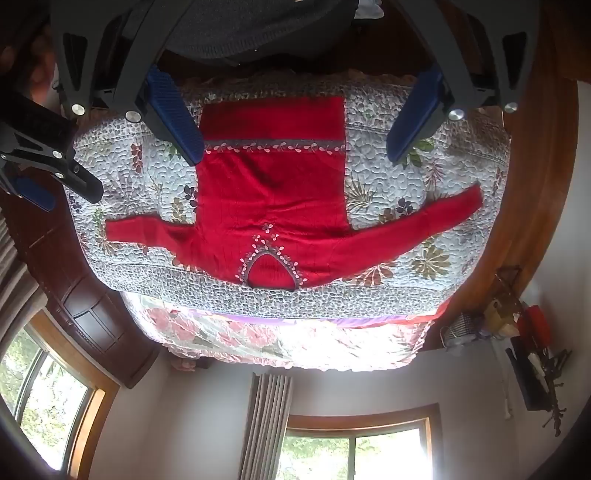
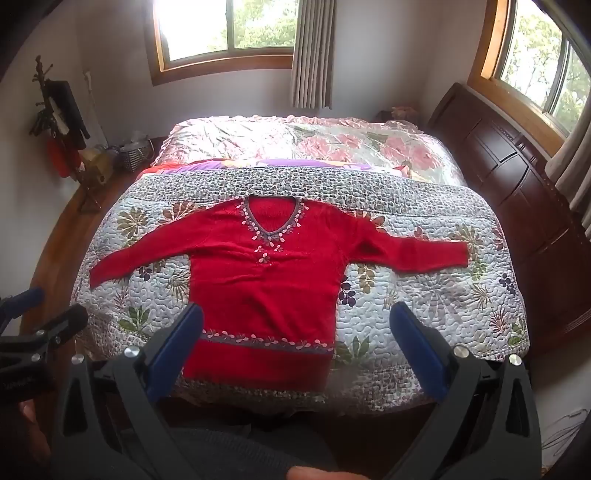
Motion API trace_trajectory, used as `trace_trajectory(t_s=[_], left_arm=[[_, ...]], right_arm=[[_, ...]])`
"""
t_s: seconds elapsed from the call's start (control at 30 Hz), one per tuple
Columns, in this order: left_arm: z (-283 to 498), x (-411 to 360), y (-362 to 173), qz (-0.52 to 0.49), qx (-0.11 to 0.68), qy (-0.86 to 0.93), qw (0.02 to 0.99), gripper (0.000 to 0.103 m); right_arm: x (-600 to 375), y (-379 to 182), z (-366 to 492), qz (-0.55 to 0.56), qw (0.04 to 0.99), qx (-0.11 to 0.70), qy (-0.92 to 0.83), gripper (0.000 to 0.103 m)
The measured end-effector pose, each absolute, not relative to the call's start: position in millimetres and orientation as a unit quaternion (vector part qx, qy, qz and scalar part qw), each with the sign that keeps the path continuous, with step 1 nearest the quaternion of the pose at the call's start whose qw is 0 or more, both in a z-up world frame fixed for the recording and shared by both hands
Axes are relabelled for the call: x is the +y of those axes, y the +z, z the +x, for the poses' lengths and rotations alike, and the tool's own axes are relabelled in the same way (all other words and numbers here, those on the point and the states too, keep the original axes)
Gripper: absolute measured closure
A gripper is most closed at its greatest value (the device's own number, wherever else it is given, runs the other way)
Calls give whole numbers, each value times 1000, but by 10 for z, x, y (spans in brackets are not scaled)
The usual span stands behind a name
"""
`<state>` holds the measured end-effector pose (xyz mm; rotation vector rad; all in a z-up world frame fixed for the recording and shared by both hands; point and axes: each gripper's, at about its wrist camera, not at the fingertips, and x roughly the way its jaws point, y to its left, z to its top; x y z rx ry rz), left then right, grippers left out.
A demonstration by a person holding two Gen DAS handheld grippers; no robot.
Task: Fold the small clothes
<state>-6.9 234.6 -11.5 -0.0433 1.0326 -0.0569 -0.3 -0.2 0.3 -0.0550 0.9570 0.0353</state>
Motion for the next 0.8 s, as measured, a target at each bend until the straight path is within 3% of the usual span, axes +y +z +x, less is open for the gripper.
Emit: trace_trajectory(t_s=[0.8], left_arm=[[-33,2346,-141,-31,497,-32,866,4]], right_arm=[[-19,21,49,-29,887,460,14,3]])
